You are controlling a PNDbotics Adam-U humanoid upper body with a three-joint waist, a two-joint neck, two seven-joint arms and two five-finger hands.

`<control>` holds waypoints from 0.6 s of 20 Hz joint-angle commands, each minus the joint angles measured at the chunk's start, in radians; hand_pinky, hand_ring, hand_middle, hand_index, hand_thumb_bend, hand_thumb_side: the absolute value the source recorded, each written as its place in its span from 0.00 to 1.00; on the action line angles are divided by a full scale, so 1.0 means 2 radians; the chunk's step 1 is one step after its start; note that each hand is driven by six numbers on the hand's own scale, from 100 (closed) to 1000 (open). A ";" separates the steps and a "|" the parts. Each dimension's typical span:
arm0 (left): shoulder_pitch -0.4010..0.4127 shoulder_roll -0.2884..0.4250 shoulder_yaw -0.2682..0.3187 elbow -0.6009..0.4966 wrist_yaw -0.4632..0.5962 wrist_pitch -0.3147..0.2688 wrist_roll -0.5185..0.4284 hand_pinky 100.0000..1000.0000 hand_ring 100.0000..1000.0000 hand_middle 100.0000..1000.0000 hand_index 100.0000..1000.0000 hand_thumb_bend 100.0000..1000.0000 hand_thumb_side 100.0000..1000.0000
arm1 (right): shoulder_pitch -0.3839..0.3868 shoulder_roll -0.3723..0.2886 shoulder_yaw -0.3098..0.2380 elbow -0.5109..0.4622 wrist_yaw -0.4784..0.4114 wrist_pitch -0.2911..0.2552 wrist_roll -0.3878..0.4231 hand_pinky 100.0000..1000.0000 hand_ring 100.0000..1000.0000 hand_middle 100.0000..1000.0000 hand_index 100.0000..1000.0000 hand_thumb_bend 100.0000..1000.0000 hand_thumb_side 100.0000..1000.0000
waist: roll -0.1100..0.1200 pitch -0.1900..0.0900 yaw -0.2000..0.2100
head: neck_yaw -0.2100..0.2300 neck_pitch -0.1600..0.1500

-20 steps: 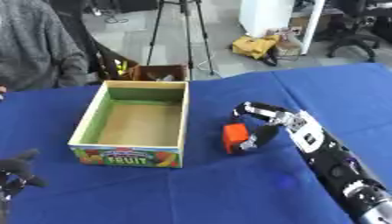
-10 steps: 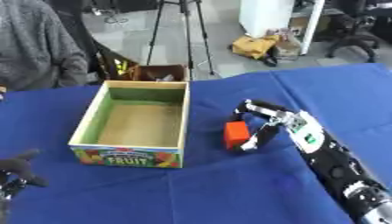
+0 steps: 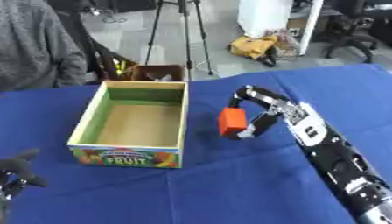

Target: Pick up objects on the table and place them in the box.

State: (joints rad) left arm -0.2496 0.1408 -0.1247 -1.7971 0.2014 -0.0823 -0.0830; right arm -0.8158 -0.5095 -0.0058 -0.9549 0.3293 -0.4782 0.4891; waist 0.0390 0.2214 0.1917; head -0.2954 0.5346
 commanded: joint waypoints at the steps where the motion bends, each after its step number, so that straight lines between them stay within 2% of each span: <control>1: -0.005 0.009 0.001 -0.006 0.002 -0.001 0.000 0.47 0.83 0.36 0.55 0.57 0.76 | -0.019 -0.020 0.000 -0.022 -0.021 0.008 0.002 0.82 0.59 0.30 0.18 0.05 0.00 | -0.002 -0.012 0.000 | -0.003 -0.004; 8: -0.005 0.009 -0.002 -0.005 0.004 -0.002 -0.003 0.47 0.83 0.36 0.55 0.58 0.76 | -0.039 -0.013 0.006 -0.025 -0.038 0.009 0.017 0.82 0.59 0.30 0.18 0.03 0.00 | -0.003 -0.014 0.007 | -0.013 -0.005; 12: -0.005 0.009 -0.003 -0.006 0.006 -0.003 -0.006 0.42 0.83 0.36 0.55 0.59 0.76 | -0.046 -0.005 0.012 -0.023 -0.034 0.003 0.024 0.81 0.59 0.30 0.18 0.03 0.00 | -0.004 -0.014 0.012 | -0.018 -0.004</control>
State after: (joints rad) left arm -0.2497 0.1408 -0.1252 -1.7970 0.2056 -0.0863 -0.0898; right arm -0.8826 -0.5064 0.0183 -0.9824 0.2659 -0.4681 0.5326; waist 0.0327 0.2129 0.2145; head -0.3271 0.5346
